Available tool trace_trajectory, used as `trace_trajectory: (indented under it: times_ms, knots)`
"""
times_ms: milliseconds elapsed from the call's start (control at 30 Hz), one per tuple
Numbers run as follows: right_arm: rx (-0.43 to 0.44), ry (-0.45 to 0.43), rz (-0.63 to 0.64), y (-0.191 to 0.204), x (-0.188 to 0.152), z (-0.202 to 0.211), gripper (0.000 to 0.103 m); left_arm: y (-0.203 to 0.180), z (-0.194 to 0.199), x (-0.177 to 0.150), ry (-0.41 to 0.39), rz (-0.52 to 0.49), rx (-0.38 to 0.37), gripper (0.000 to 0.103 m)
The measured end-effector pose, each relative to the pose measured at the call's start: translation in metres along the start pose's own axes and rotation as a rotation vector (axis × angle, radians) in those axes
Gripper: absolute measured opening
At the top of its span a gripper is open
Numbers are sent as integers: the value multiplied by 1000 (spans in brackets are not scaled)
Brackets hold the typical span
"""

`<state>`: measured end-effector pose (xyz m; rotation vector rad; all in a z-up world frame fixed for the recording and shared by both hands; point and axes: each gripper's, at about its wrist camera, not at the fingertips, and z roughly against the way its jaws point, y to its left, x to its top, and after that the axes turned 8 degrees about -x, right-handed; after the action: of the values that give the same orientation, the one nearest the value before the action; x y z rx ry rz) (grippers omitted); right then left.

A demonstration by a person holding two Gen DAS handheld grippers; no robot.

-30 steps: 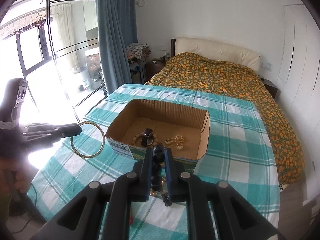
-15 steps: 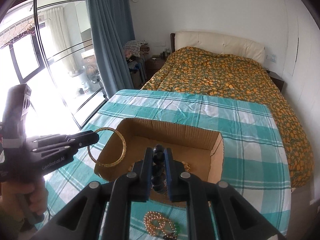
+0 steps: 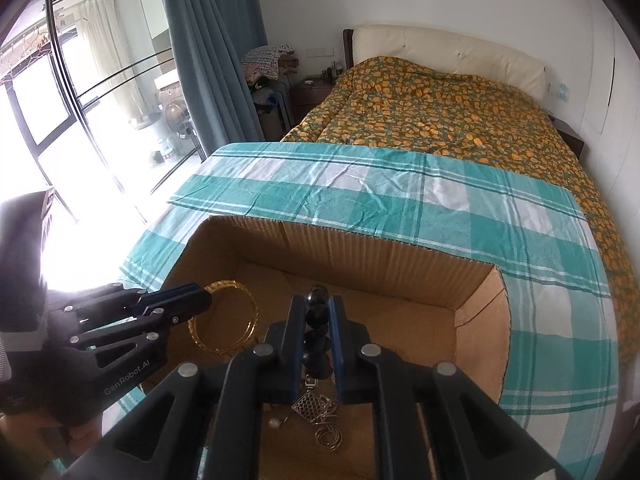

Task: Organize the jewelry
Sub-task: 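Carry the bangle and black bracelet over the box and open both tools, then withdraw both open tools from the box back to the jewelry pile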

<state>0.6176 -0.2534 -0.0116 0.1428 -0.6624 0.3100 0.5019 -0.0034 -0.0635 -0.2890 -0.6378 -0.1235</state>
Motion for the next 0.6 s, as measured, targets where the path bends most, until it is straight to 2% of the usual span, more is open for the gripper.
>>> trace_trajectory:
  times_ms: [33, 67, 100, 133, 167, 233, 433, 600]
  knots:
    - [-5, 4, -4, -1, -1, -4, 13, 0, -2, 0, 2, -4, 5, 19]
    - [-15, -1, -10, -2, -2, -5, 13, -1, -4, 0, 3, -6, 12, 42]
    - [-23, -10, -15, -4, -3, -6, 14, -2, -2, -1, -6, -6, 19, 57]
    - [-38, -16, -17, -6, -4, -7, 24, -3, 2, -3, -26, -5, 26, 75]
    - [-58, -24, -23, -8, -6, -5, 34, -3, 7, -6, -49, -5, 30, 83]
    - [-83, -57, -37, -12, -9, 4, 39, -3, 15, -10, -70, -7, 27, 85]
    - [-114, -144, -22, -13, -26, 51, 39, -10, 47, -30, -100, -18, 17, 88]
    - [-115, -207, 17, -1, -54, 102, 42, -26, 86, -60, -142, -18, 6, 92]
